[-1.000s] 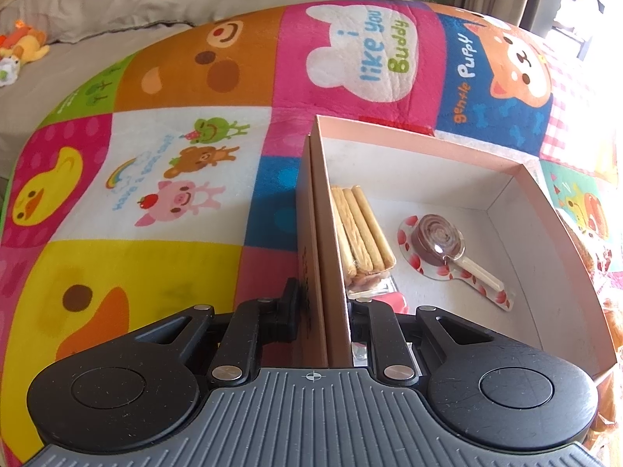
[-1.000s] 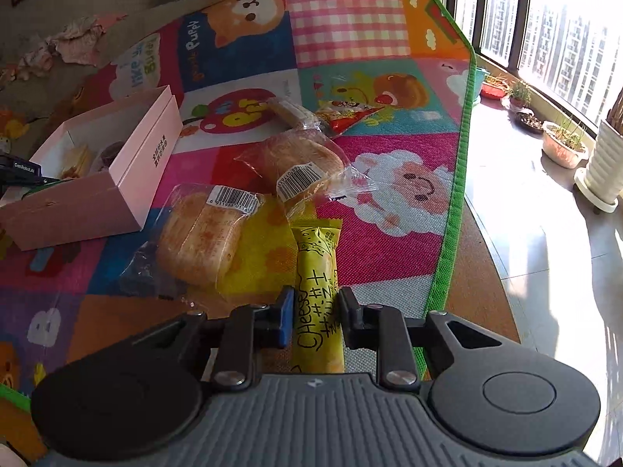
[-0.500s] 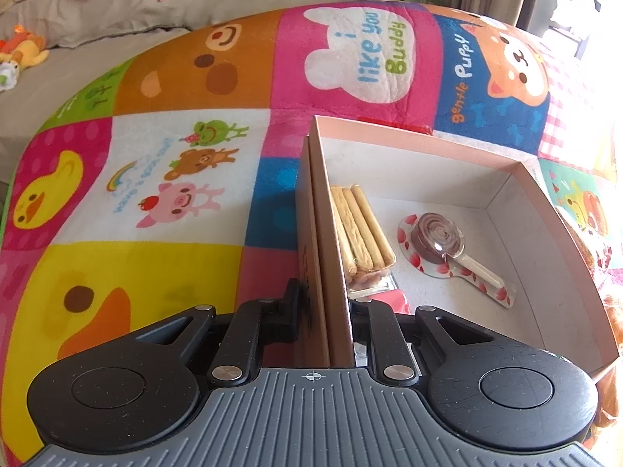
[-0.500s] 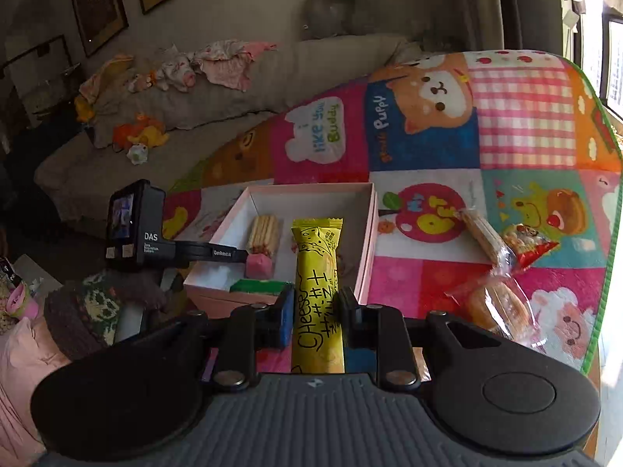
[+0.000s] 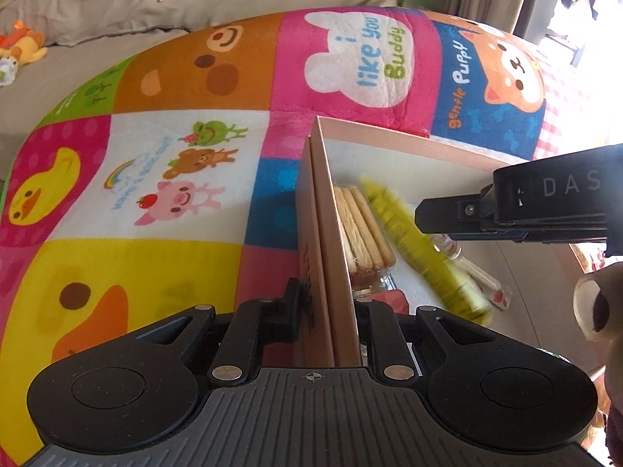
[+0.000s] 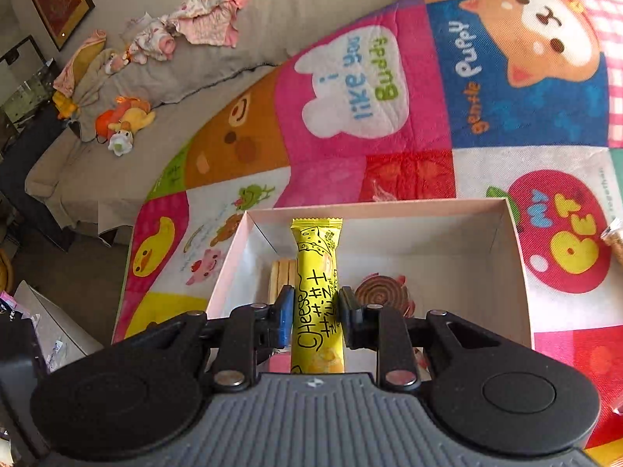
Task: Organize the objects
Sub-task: 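Carry the yellow stick snack into the pink box beside the biscuits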
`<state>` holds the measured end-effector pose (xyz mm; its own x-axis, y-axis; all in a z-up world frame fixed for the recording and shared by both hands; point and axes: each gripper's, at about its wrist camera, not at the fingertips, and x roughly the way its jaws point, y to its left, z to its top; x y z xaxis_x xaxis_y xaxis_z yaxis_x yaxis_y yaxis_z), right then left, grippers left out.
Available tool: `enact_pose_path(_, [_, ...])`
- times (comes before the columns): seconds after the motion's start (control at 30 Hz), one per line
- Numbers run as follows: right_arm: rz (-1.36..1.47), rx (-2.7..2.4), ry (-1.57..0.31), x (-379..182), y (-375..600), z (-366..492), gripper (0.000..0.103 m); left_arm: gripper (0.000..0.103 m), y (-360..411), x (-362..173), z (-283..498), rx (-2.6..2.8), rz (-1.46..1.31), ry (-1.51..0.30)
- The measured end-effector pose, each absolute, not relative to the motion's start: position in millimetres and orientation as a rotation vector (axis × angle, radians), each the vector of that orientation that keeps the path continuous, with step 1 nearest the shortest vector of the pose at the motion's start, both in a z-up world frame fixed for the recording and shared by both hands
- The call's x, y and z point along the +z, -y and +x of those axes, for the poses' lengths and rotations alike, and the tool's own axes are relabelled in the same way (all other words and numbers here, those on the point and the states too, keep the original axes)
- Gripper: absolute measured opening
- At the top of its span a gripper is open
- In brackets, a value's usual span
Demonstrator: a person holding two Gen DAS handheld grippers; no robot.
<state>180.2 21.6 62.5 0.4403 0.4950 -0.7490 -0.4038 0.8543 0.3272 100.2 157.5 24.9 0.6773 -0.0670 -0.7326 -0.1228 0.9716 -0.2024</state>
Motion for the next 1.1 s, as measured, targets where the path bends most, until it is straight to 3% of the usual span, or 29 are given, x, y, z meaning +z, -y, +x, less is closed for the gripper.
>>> enact_pose_path(0.13, [0.081, 0.537, -0.937, 64.7, -10.7, 176.2, 0.033, 0.018, -157.0, 24.2, 98.4, 0.032, -0.244, -0.817])
enact_pose_path(0.23, [0.068, 0.531, -0.886, 81.5, 15.1, 164.6, 0.034, 0.019, -157.5, 23.5, 97.5, 0.032, -0.254, -0.81])
enact_pose_path(0.37, [0.054, 0.5, -0.807, 100.2, 64.7, 129.0, 0.054, 0.019, -157.7, 23.4, 97.2, 0.039, -0.265, -0.806])
enact_pose_path(0.5, [0.032, 0.367, -0.712, 103.7, 131.1, 78.3, 0.058, 0.018, -157.8, 23.2, 96.3, 0.045, -0.27, -0.803])
enact_pose_path(0.57, [0.013, 0.277, -0.682, 98.2, 156.6, 59.4, 0.065, 0.018, -157.6, 23.0, 96.2, 0.045, -0.266, -0.803])
enact_pose_path(0.83, [0.1, 0.056, -0.732, 50.3, 236.1, 38.3, 0.069, 0.018, -156.6, 22.7, 94.8, 0.051, -0.269, -0.801])
enact_pose_path(1.1, [0.069, 0.102, -0.711, 46.9, 241.1, 100.8, 0.069, 0.018, -158.9, 24.4, 97.3, 0.056, -0.293, -0.82])
